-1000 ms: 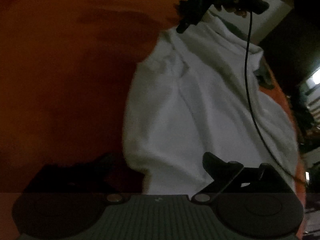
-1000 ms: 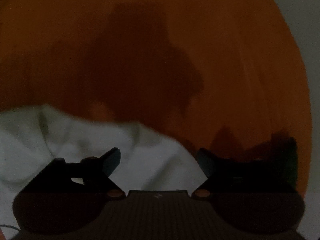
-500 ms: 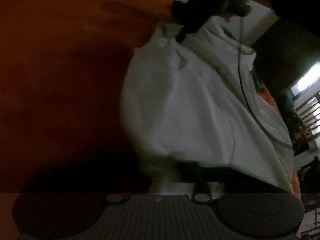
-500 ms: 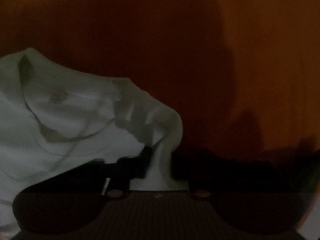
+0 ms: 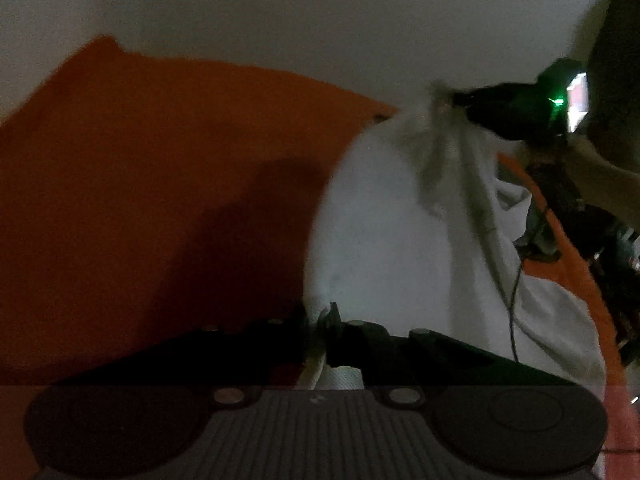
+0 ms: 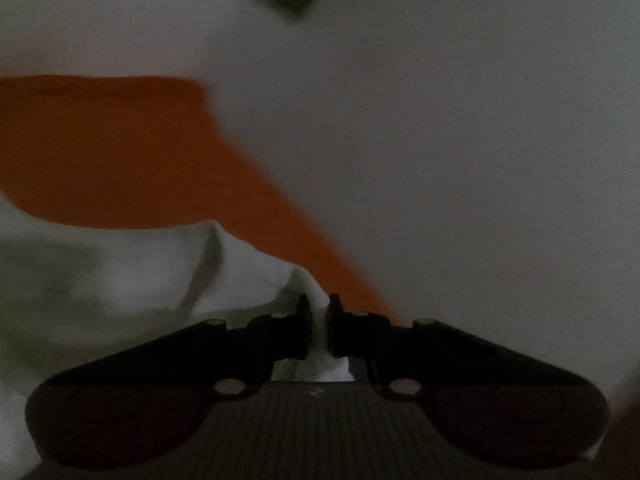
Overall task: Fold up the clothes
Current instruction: 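Lift the shirt with both grippers and fold it over toward the green cloth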
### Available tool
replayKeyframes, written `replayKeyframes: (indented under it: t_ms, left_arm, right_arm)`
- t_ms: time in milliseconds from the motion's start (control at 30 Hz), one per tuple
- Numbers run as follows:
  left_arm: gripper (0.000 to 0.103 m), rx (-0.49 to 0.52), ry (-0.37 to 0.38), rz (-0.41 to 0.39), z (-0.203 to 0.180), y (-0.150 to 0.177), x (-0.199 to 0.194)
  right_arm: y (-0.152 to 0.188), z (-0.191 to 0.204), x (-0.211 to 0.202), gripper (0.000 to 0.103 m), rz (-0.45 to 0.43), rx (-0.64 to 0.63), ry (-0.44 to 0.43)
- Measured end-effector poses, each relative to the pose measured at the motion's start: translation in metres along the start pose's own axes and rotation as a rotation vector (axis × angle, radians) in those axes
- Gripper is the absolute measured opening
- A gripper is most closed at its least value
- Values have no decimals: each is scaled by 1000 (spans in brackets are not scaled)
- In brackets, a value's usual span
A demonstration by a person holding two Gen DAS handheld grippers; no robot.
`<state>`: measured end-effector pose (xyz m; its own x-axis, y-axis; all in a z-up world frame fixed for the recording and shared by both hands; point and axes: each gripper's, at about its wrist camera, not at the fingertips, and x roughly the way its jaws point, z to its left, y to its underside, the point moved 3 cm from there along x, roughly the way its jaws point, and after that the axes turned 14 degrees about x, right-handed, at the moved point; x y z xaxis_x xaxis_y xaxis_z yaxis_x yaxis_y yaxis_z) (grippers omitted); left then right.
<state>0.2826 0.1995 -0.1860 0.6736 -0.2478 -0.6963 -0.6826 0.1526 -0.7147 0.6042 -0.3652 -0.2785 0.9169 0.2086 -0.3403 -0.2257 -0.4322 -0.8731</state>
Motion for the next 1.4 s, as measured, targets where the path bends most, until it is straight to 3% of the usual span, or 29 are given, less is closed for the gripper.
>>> replayKeyframes:
  t_ms: [133, 233, 333, 500, 567, 633, 700, 733, 767, 900, 1067, 1167, 1200, 1233, 1267, 1333, 1400]
  left_arm:
    - [6, 126, -46, -95, -19, -27, -23]
    - [6, 197, -79, -195, -36, -43, -46]
    - [6, 282, -158, -328, -62, -52, -75]
    - [6, 322, -270, -467, -114, -75, -132]
    - [6, 318, -293, -513, -136, -86, -162]
    - [6, 318, -316, -531, -161, -89, -192]
    - [6, 345, -361, -532, -184, -84, -216]
    - [6, 354, -393, -509, -192, -77, -221]
    - [6, 359, -421, -485, -198, -70, -224]
    - [6, 331, -431, -337, -198, -27, -235]
    - [6, 386, -414, -164, -181, 68, -231]
    - [6, 378, -406, -127, -162, 125, -212]
    - [6, 366, -407, -127, -155, 139, -205]
    - [6, 341, -409, -130, -144, 151, -196]
    - [6, 315, -410, -133, -133, 163, -187]
    - [6, 289, -414, -142, -116, 183, -172]
    - [6, 280, -395, -143, -112, 194, -165]
  right_arm:
    - [-20, -45, -30, 10, 10, 137, 66]
    - [-21, -74, -58, 9, -79, 144, 195]
    - [-27, -106, -105, 9, -194, 269, 310]
    - [-48, -173, -233, 7, -515, 452, 512]
    - [-66, -203, -287, 6, -513, 508, 434]
    - [-66, -226, -316, 7, -467, 547, 367]
    - [-53, -233, -334, 6, -341, 496, 189]
    - [-47, -232, -345, 9, -297, 485, 155]
    - [-29, -226, -342, 8, -208, 469, 63]
    - [45, -178, -333, 9, 32, 384, -176]
    - [127, -111, -329, 9, 236, 263, -325]
    - [165, -79, -316, 9, 291, 168, -349]
    - [171, -70, -308, 12, 283, 126, -330]
    - [148, -57, -285, 21, 268, 65, -316]
    - [159, -49, -277, 28, 258, -15, -292]
    - [179, -37, -261, 69, 227, -192, -203]
    - [190, -34, -246, 78, 178, -380, -153]
